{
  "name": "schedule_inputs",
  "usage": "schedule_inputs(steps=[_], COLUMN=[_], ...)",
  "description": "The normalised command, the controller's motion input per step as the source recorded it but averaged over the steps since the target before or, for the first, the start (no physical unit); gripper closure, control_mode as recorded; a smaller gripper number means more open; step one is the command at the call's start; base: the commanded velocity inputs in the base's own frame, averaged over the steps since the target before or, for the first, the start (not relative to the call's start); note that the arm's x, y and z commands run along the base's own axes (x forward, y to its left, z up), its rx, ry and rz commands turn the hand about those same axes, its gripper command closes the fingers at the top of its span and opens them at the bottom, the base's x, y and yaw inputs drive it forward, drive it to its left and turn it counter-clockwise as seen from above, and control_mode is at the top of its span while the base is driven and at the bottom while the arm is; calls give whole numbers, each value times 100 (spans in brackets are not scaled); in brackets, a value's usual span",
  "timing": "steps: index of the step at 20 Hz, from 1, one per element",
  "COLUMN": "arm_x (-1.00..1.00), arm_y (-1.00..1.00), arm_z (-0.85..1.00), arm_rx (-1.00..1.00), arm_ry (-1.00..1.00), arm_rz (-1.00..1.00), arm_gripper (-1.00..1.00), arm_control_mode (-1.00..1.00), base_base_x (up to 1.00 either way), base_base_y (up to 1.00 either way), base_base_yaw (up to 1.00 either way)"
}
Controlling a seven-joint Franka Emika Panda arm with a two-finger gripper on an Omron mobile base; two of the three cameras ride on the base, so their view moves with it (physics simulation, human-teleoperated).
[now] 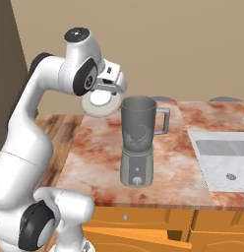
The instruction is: Grab the onion and lemon from the fridge, place them in the blender, close the lid, and turn on the blender to create a marinade.
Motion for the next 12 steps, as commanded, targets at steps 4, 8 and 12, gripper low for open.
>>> schedule_inputs(steps=[4, 8, 12], arm_x=[0, 1, 0], arm_y=[-37, -37, -39], arm_z=[5, 6, 1], arm_rx=[0, 0, 0], arm_ry=[5, 5, 2], arm_rz=[0, 0, 0], arm_gripper=[100, 100, 100], arm_control_mode=[-100, -100, -100], base_base_x=[0, 0, 0], base_base_y=[0, 0, 0], base_base_yaw=[0, 0, 0])
